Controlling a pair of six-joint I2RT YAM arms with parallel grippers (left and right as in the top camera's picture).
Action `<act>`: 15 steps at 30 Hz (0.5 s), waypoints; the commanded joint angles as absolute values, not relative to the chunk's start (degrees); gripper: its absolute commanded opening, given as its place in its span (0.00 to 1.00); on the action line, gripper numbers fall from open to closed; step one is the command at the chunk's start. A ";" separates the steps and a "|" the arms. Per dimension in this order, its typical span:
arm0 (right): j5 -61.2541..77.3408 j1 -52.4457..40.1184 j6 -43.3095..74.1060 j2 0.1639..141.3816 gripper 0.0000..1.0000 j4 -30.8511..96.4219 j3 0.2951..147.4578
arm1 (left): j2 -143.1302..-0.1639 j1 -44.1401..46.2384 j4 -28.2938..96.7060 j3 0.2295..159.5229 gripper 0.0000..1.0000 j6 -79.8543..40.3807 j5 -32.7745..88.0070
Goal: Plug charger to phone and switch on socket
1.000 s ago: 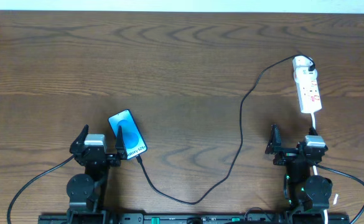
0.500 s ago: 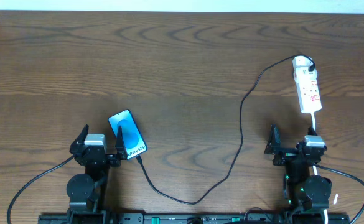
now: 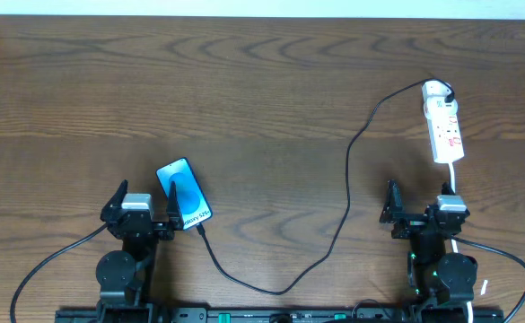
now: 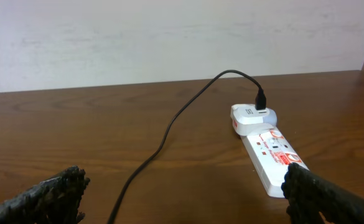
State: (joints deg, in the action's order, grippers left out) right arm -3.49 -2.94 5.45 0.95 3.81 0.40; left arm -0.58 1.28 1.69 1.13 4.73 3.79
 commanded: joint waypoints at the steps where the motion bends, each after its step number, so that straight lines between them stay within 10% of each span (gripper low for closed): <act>1: -4.34 -3.49 5.93 0.27 0.99 3.97 0.32 | -0.23 1.04 3.79 0.23 0.89 4.67 4.93; 15: -4.43 -3.46 0.75 0.27 0.99 3.99 0.32 | -0.23 1.04 3.79 0.23 0.89 4.67 4.93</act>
State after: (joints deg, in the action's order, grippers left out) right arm -3.66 -2.94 2.96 0.95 3.81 0.40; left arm -0.58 1.28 1.69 1.13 4.73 3.79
